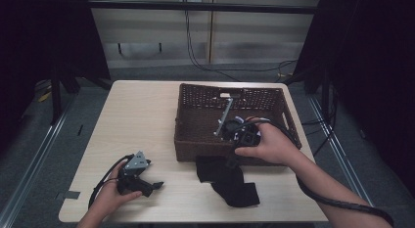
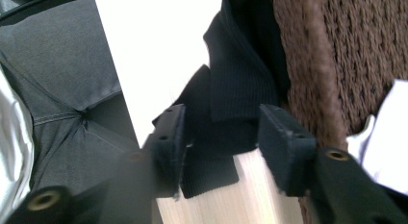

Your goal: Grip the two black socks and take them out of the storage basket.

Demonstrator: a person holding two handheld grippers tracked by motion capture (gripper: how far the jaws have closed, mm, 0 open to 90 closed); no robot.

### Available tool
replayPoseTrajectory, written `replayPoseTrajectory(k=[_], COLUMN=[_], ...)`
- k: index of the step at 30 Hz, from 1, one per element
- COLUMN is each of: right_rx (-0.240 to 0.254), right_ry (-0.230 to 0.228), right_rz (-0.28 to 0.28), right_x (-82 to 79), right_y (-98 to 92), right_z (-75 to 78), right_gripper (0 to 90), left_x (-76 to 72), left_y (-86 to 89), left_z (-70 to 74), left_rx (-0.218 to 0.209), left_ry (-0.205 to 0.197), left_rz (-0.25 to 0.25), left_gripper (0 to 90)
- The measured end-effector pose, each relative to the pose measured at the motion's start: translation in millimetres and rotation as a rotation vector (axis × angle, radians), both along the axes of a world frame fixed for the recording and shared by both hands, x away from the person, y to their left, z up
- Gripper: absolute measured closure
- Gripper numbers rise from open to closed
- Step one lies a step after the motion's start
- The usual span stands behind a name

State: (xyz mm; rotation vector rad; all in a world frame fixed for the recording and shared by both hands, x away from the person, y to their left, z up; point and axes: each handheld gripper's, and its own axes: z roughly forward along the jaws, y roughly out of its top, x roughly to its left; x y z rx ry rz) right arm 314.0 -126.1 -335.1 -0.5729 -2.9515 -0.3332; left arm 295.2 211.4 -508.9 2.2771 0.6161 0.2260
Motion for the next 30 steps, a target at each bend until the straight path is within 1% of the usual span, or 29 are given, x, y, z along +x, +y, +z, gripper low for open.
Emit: replayPoseTrajectory(k=[3, 4, 5, 7, 8, 9, 11, 12, 14, 16, 17, 18, 21, 23, 24, 25, 26, 27, 28, 29, 30], right_rx=[0.013, 0.013, 0.017, 0.015, 0.015, 0.023, 0.025, 0.028, 0.018, 0.016, 0.019, 0.020, 0.014, 0.031, 0.030, 0.031, 0.031, 0.029, 0.021, 0.021, 0.033], right_ry=[-0.020, -0.012, -0.010, -0.020, -0.018, -0.022, -0.021, -0.023, -0.025, -0.025, -0.023, -0.023, -0.025, -0.018, -0.018, -0.034, -0.034, -0.036, -0.056, -0.056, -0.057], right_rz=[-0.017, -0.026, -0.023, -0.029, -0.037, -0.039, -0.059, -0.063, -0.079, -0.082, -0.095, -0.096, -0.126, -0.142, -0.157, -0.174, -0.174, -0.192, -0.214, -0.214, -0.218], right_x=[-5.2, -6.9, -8.0, -12.0, -13.9, -14.9, -17.3, -18.0, -19.9, -22.1, -23.7, -25.0, -29.4, -31.4, -32.7, -34.2, -34.2, -35.3, -37.8, -37.8, -38.8], right_y=[-10.1, -13.4, -16.0, -22.8, -26.0, -30.0, -38.4, -42.2, -49.0, -54.7, -57.7, -61.3, -72.8, -80.1, -84.6, -96.0, -96.0, -99.1, -109.3, -109.3, -112.4], right_z=[-3.4, -4.6, -5.6, -7.9, -9.4, -11.6, -17.1, -20.4, -26.5, -31.8, -34.5, -37.4, -48.6, -55.8, -59.9, -69.7, -69.7, -72.4, -81.9, -81.9, -85.3], right_gripper=[40.7, 38.9, 37.9, 33.8, 32.7, 31.5, 29.0, 28.2, 27.2, 26.7, 26.2, 26.2, 26.2, 26.2, 26.1, 26.0, 26.0, 26.0, 25.9, 25.9, 25.9], left_x=[-0.1, 0.1, 0.1, -0.1, 0.1, -0.2, -0.3, -0.3, -0.4, -0.3, -0.4, -0.4, -0.3, -0.4, -0.4, -0.4, -0.4, -0.4, -0.4, -0.4, -0.3], left_y=[-0.2, 0.0, 0.0, -0.2, 0.0, -0.2, -0.2, -0.2, -0.2, -0.2, -0.2, -0.2, -0.2, -0.2, -0.2, -0.2, -0.2, -0.2, -0.2, -0.2, -0.2], left_z=[-0.2, -0.1, -0.1, -0.2, -0.1, -0.3, -0.3, -0.2, -0.2, -0.2, -0.3, -0.3, -0.2, -0.3, -0.3, -0.3, -0.3, -0.3, -0.3, -0.3, -0.3], left_rx=[-0.003, 0.000, 0.000, -0.003, 0.000, -0.005, -0.003, -0.002, -0.002, -0.002, -0.003, -0.003, -0.002, -0.003, -0.003, -0.003, -0.003, -0.003, -0.003, -0.003, -0.002], left_ry=[0.003, -0.003, -0.001, 0.002, -0.001, 0.005, 0.006, 0.006, 0.006, 0.006, 0.006, 0.006, 0.006, 0.006, 0.006, 0.006, 0.006, 0.006, 0.006, 0.006, 0.006], left_rz=[0.001, 0.000, 0.000, 0.001, 0.000, 0.003, 0.004, 0.004, 0.004, 0.004, 0.004, 0.004, 0.004, 0.004, 0.004, 0.004, 0.004, 0.004, 0.005, 0.005, 0.004], left_gripper=[5.5, 5.5, 5.5, 5.5, 5.5, 5.5, 5.5, 5.5, 5.5, 5.5, 5.5, 5.5, 5.5, 5.5, 5.5, 5.5, 5.5, 5.5, 5.5, 5.5, 5.5])
